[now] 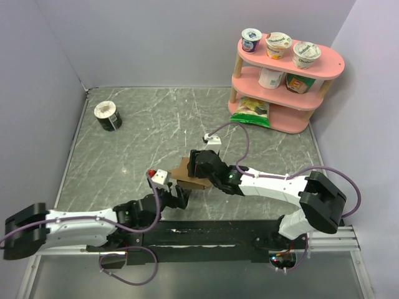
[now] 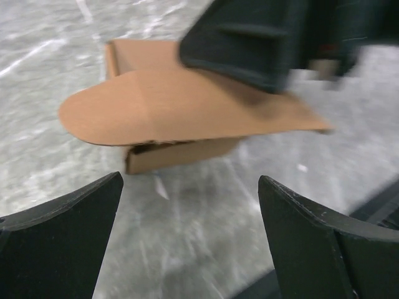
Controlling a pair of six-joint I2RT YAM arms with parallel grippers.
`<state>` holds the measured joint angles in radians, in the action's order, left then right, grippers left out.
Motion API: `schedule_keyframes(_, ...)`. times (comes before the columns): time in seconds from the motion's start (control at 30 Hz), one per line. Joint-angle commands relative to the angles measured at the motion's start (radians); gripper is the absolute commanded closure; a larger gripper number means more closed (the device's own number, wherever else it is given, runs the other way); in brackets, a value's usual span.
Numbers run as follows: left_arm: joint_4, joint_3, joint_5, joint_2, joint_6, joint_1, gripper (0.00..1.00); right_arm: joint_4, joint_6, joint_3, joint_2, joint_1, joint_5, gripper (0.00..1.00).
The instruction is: Fold the paper box
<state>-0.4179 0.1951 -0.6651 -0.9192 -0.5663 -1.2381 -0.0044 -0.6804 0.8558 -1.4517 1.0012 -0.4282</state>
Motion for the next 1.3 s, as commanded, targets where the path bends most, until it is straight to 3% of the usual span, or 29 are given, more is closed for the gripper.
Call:
schedule_keyframes(0.0, 0.122, 0.003, 0.102, 0.152, -0.007, -0.023, 0.04, 0.0, -0.018, -0.023, -0.029, -0.01, -0.011, 0.31)
schedule_keyframes(0.13, 0.212, 0.038, 0.127, 0.331, -0.001, -0.02, 0.04, 0.0, -0.016, -0.04, -0.029, -0.012, -0.017, 0.32)
schedule_keyframes(0.23, 0.238, 0.085, 0.211, 0.352, 0.023, 0.021, 0.04, 0.001, -0.002, -0.052, -0.027, -0.012, -0.027, 0.34)
schedule_keyframes(0.4, 0.289, 0.236, 0.35, 0.209, -0.052, 0.234, 0.04, 0.035, 0.039, -0.092, -0.035, -0.013, -0.052, 0.36)
schedule_keyframes(0.63, 0.272, 0.326, 0.596, -0.03, -0.093, 0.559, 0.03, 0.096, 0.094, -0.144, -0.033, -0.012, -0.052, 0.38)
schedule_keyframes(0.77, 0.219, 0.304, 0.737, -0.102, -0.101, 0.646, 0.01, 0.099, 0.105, -0.144, -0.035, -0.01, -0.06, 0.38)
schedule_keyframes(0.83, 0.138, 0.274, 0.789, -0.138, -0.103, 0.651, 0.05, 0.109, 0.11, -0.149, -0.036, -0.01, -0.046, 0.37)
schedule_keyframes(0.97, 0.08, 0.268, 0.845, -0.23, -0.095, 0.654, 0.1, 0.063, 0.108, -0.107, -0.019, -0.012, -0.021, 0.29)
schedule_keyframes(1.13, 0.057, 0.267, 0.854, -0.332, -0.098, 0.675, 0.18, -0.068, 0.099, -0.067, 0.068, -0.036, 0.048, 0.11)
schedule_keyframes(1.27, 0.015, 0.247, 0.88, -0.372, -0.102, 0.703, 0.26, -0.034, 0.202, -0.083, 0.117, -0.099, 0.234, 0.07)
